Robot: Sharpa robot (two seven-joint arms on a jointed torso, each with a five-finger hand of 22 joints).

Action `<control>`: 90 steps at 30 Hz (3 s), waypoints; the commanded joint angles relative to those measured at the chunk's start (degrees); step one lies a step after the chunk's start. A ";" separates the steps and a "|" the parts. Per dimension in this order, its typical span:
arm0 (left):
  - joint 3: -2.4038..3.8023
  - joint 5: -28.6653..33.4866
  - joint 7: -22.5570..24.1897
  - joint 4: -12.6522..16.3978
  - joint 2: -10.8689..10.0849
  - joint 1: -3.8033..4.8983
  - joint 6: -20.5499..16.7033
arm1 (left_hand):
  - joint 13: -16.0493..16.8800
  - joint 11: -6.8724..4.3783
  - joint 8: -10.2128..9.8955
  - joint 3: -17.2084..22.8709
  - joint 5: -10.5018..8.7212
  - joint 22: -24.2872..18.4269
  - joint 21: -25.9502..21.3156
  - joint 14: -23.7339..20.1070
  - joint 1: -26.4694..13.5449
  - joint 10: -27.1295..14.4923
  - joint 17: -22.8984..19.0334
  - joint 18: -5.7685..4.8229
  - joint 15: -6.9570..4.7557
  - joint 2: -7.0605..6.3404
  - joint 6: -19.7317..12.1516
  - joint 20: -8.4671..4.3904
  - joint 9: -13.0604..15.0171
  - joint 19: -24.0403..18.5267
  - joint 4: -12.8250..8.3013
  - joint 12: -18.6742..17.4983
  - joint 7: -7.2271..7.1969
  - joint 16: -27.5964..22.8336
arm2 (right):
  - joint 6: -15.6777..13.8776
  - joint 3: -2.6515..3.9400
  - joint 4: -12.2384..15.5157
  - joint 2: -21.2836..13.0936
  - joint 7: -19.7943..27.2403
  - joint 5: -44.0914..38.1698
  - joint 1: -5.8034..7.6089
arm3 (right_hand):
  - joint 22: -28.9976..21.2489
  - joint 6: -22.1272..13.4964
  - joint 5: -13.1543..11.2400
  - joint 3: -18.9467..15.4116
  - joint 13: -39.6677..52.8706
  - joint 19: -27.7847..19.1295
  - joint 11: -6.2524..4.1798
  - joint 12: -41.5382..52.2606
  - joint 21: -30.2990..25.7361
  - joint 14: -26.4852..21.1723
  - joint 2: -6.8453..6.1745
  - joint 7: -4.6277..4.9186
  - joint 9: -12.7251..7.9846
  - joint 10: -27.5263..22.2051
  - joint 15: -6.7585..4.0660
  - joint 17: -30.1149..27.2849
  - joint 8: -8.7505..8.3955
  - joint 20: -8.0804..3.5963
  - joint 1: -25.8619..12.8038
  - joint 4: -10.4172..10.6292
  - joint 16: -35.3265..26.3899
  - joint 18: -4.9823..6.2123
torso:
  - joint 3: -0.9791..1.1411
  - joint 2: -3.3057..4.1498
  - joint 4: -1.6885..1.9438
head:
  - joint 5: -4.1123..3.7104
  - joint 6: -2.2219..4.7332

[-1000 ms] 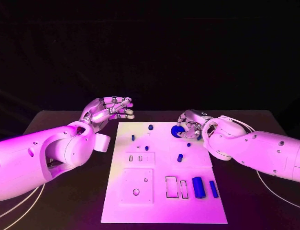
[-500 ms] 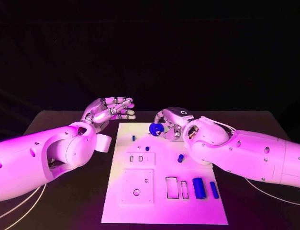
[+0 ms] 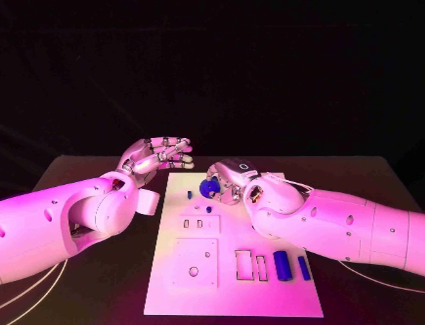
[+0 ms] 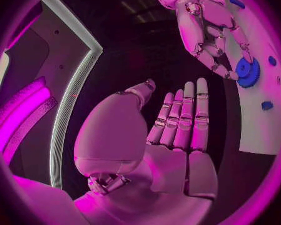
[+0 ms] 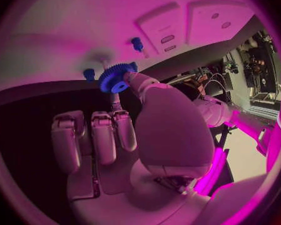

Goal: Assemble the parts on the task board

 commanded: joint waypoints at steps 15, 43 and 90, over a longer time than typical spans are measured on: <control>0.05 0.18 0.25 0.17 0.24 0.08 1.08 | 0.03 -0.03 -0.26 0.30 0.21 0.05 0.34 -0.47 -0.35 -0.44 0.06 0.45 0.04 0.08 -0.41 0.02 0.09 -0.55 0.01 -0.31 2.29 0.24 | 1.46 -0.04 -4.67 2.42 -0.41 -1.73 -1.22 | 15.07 0.80 -0.38 0.53 8.79 5.99 -0.16 0.09 0.24 5.67 -0.25 -0.44 0.00 0.55 -0.22 13.75 0.19 -0.57 -0.94 -0.03 0.26 -0.81 | 0.10 -0.04 -0.13 | 0.32 -0.29; 0.05 0.18 -0.01 0.24 0.16 0.09 1.15 | 0.05 -0.01 -0.27 0.29 0.20 0.24 0.64 -0.77 -0.46 -0.50 0.43 0.46 0.07 0.18 -0.44 0.07 0.15 -0.84 -0.01 -0.25 2.31 0.53 | 2.66 -0.05 -6.20 3.19 0.04 -0.41 -1.39 | 14.32 -4.22 -4.42 0.78 7.29 5.28 1.42 -1.57 -0.53 5.54 -1.86 1.30 -1.79 -1.07 1.13 13.24 -4.97 0.61 -4.65 -0.81 0.05 -0.55 | 0.11 -0.06 -0.21 | 0.23 -0.34; -0.03 0.49 -0.04 -1.18 0.09 -0.03 1.95 | 0.06 0.01 -0.29 0.44 0.22 0.38 0.87 -0.97 -0.37 -0.58 0.68 0.48 0.08 0.42 -0.49 0.09 0.19 -1.03 -0.11 -0.24 2.32 0.72 | 5.12 0.67 8.10 -24.47 23.58 23.06 2.11 | 14.03 -0.94 -3.97 2.07 7.66 4.91 1.33 -1.55 -1.00 5.58 -1.94 1.19 -1.82 -0.91 1.09 13.47 -7.18 0.65 -3.31 -5.14 0.16 -0.42 | 1.31 -1.98 -2.42 | 0.68 -1.00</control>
